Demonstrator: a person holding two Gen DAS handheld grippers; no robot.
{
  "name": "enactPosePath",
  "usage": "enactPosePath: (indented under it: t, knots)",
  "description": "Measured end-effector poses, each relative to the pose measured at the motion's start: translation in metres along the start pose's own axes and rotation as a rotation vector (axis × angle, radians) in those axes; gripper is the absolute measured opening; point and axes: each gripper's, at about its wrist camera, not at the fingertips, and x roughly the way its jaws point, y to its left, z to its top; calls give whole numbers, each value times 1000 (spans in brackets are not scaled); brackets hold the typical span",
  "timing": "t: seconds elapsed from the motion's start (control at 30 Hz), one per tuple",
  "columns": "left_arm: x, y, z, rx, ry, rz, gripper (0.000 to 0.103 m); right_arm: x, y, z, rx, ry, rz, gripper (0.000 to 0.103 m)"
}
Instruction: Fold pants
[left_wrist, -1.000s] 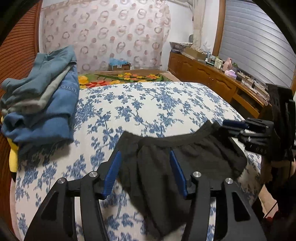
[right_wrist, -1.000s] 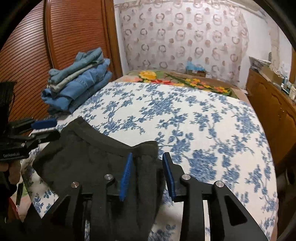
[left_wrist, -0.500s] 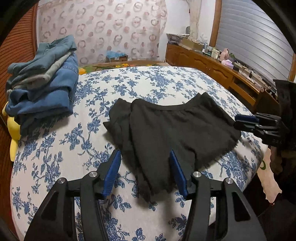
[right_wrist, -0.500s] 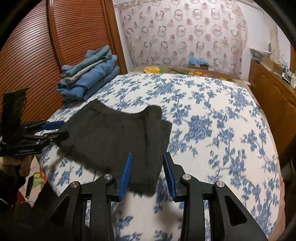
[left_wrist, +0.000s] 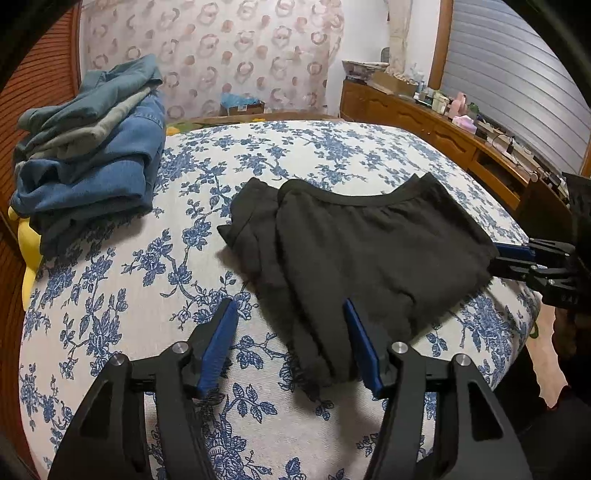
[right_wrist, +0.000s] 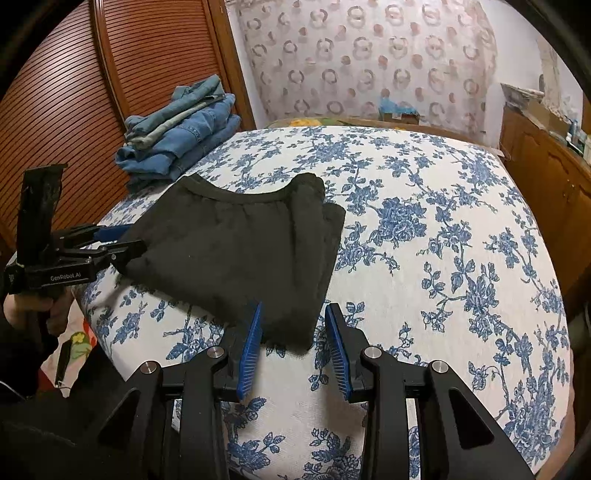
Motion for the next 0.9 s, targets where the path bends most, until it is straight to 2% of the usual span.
enactPosePath:
  t: [0.03, 0.1, 0.33, 0.5, 0.67, 0.9]
  knots:
    - [0, 0, 0, -2, 0, -2, 61, 0, 1, -1, -2, 0, 2, 36]
    - [0, 1, 0, -2, 1, -2, 61, 0, 2, -1, -10, -1, 8, 26]
    - [1, -1, -1, 3, 2, 3, 62, 1, -1, -5, -1, 1, 14, 19]
    - [2, -1, 0, 7, 3, 4, 62, -2, 1, -6, -13, -11, 25, 5]
    - [3, -1, -1, 8, 4, 0, 62, -6, -2, -5, -20, -29, -12, 3]
    - [4, 0, 0, -2, 7, -9, 62, -7, -6, -5, 6, -12, 20, 3]
